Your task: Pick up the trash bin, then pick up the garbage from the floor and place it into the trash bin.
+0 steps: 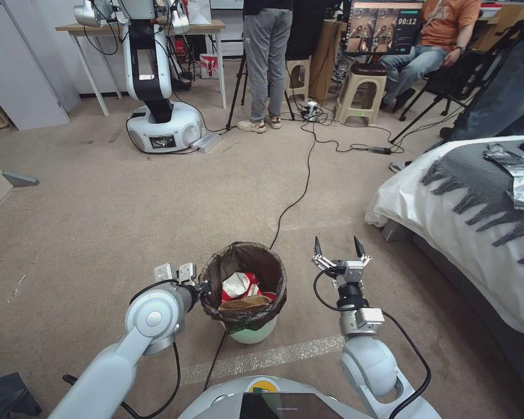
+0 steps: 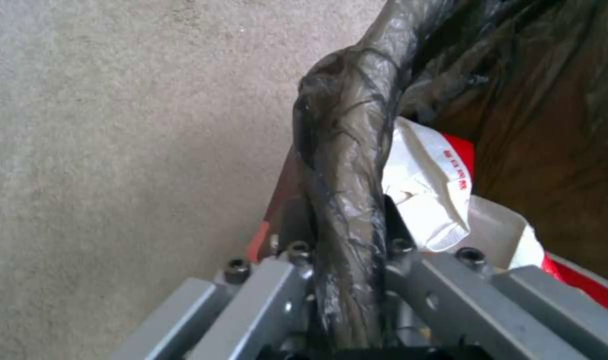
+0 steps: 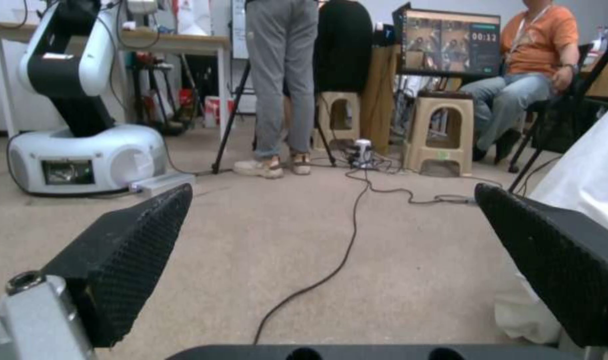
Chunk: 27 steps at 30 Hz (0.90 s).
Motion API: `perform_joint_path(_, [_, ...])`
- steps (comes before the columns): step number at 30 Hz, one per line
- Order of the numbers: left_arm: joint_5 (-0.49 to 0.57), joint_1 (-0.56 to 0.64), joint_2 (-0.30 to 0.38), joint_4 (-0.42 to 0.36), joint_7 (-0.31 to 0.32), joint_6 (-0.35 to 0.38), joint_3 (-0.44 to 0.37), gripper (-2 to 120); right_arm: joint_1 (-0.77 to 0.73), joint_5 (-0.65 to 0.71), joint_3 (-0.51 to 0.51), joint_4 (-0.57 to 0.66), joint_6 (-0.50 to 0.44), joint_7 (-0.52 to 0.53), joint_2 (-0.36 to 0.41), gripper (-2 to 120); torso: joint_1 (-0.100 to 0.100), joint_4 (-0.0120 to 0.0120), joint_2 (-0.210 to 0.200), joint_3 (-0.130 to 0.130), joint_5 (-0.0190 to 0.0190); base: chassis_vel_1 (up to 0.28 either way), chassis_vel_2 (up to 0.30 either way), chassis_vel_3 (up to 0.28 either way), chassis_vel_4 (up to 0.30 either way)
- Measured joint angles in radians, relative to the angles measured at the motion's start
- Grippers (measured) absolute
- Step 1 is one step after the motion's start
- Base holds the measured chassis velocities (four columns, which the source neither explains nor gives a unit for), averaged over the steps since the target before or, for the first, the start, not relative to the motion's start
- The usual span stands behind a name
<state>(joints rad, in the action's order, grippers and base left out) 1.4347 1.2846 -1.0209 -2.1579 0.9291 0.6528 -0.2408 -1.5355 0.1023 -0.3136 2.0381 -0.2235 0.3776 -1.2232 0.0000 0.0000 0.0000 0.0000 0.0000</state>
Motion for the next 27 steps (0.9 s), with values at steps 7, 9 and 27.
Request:
perform_joint_path(7, [-0.003,-0.002,-0.004,0.003,-0.004,0.003,0.001,32,0.003,0.001,0.0,-0.005,-0.001,0.0,0.002,100,0.0,0.0,0.0,0.0,0.0,0.0,0.0,0.0,0.0])
perform_joint_path(9, [-0.011,-0.002,-0.005,0.004,-0.008,0.003,0.002,37,0.002,0.002,0.0,-0.006,-0.002,0.0,0.003,100,0.0,0.0,0.0,0.0,0.0,0.0,0.0,0.0,0.0])
perform_joint_path(27, [-0.06,-0.013,-0.011,-0.01,-0.066,-0.009,-0.005,99,-0.001,0.001,0.007,-0.011,-0.003,0.0,-0.004,100,0.0,0.0,0.0,0.0,0.0,0.0,0.0,0.0,0.0])
